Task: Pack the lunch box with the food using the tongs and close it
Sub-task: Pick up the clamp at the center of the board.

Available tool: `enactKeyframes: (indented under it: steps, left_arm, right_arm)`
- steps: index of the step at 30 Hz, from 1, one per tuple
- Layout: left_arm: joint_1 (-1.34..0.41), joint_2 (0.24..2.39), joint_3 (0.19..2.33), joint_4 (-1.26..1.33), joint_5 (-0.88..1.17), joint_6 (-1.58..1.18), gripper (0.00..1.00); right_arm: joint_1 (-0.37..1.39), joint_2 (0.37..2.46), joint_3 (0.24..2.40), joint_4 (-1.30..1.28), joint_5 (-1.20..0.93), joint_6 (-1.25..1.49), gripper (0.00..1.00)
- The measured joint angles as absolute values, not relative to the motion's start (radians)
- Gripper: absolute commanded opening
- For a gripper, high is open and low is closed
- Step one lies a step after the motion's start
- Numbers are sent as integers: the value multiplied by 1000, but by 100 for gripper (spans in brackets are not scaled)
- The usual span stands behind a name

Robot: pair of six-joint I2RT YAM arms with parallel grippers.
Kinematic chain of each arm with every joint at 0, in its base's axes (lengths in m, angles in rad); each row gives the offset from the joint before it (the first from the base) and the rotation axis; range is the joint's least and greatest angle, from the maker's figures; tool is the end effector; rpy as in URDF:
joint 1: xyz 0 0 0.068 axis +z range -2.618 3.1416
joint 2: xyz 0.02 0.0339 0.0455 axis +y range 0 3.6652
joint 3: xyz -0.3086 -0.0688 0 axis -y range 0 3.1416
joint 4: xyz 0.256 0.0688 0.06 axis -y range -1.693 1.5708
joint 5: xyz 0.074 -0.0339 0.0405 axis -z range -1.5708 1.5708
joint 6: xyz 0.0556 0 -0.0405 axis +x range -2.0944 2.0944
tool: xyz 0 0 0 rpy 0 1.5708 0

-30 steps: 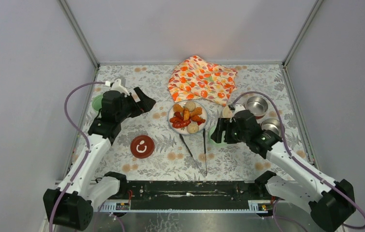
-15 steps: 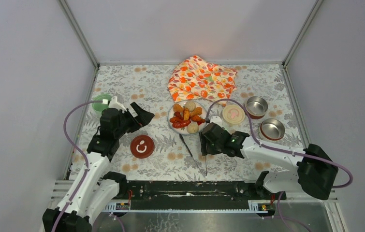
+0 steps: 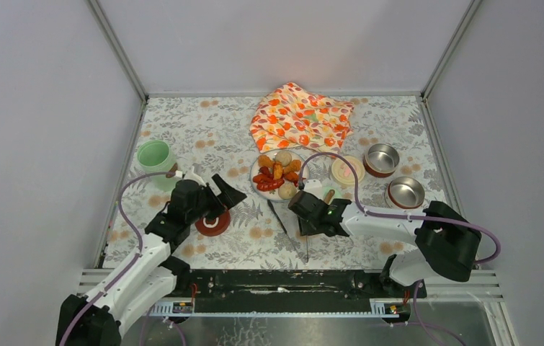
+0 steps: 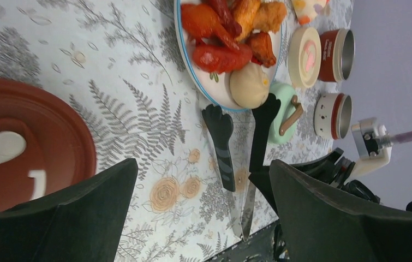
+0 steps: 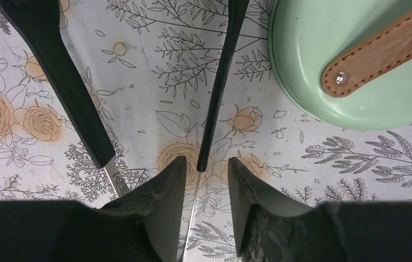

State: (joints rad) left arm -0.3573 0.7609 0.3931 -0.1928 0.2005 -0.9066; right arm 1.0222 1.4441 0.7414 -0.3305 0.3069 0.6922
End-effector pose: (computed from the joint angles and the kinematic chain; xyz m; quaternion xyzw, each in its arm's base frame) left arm 0.1514 -0.0684 0.2219 -0.1895 0.8512 -0.3551 0.3367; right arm 0.1604 0.2303 0.1909 -0.1165 0.9465 0.1020 0.2832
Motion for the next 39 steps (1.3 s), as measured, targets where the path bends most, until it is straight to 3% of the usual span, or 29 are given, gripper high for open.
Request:
enactKeyframes:
  steps: [16,29,39]
  left_arm:
    - [-632,883,316,25,103,-1083,98]
    - [-735,962,316,126,67,-1136,97]
    - [-804,979,316,194,43,-1165,92]
  right_arm:
    - [1028,1465,734,-275,324,707,30]
    - [1028,1458,714,-298,348,724,0]
    - [1030,1292,726,-324,370,715,0]
